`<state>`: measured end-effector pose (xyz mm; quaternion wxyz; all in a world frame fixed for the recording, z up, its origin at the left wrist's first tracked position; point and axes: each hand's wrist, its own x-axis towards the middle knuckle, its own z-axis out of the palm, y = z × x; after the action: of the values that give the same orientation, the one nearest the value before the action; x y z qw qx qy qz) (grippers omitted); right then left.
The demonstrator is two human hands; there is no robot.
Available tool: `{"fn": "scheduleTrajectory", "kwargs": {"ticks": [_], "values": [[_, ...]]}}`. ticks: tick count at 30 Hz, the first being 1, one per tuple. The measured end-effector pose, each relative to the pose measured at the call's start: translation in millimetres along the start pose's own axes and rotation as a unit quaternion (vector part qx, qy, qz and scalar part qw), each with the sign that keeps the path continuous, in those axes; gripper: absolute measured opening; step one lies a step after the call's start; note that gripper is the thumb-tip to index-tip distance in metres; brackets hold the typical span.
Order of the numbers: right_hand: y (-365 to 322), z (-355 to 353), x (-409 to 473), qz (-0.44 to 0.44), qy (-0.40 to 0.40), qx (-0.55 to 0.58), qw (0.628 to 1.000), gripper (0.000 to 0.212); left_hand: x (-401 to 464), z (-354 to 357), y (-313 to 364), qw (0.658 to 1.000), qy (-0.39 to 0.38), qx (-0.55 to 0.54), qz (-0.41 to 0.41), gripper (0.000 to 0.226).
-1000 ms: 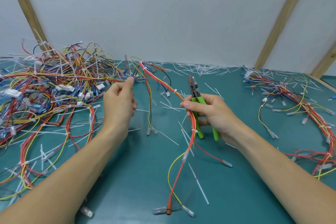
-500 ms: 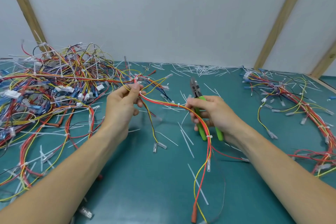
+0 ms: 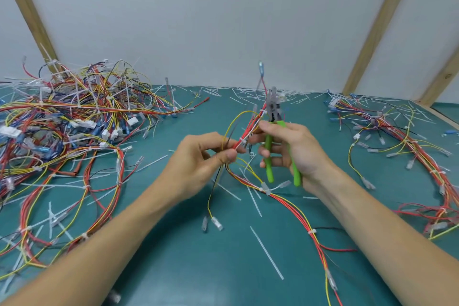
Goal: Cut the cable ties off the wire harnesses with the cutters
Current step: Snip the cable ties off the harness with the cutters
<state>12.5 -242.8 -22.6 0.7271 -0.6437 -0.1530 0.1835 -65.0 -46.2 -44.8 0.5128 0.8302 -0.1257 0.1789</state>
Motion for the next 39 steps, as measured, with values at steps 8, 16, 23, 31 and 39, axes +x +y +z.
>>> {"fn": "scheduleTrajectory", "kwargs": {"ticks": [8, 16, 23, 31, 39], "values": [[2, 2, 1, 0.005, 0.008, 0.036, 0.999, 0.033, -1, -2, 2, 0.984, -0.03, 0.15, 0.095, 0.015], [3, 2, 2, 0.002, -0.019, 0.081, 0.997, 0.011, -4, 0, 12, 0.96, -0.019, 0.231, 0.159, 0.014], [4, 4, 0, -0.015, -0.059, 0.086, 0.994, 0.017, -7, -2, 17, 0.982, 0.125, 0.101, 0.099, 0.056], [1, 8, -8, -0.004, -0.136, 0.077, 0.988, 0.022, -2, -3, 8, 0.968, 0.223, 0.101, 0.055, 0.009], [1, 6, -11, 0.024, -0.163, 0.113, 0.98, 0.009, 0, -2, 2, 0.964, 0.226, 0.122, 0.065, 0.039]]}}
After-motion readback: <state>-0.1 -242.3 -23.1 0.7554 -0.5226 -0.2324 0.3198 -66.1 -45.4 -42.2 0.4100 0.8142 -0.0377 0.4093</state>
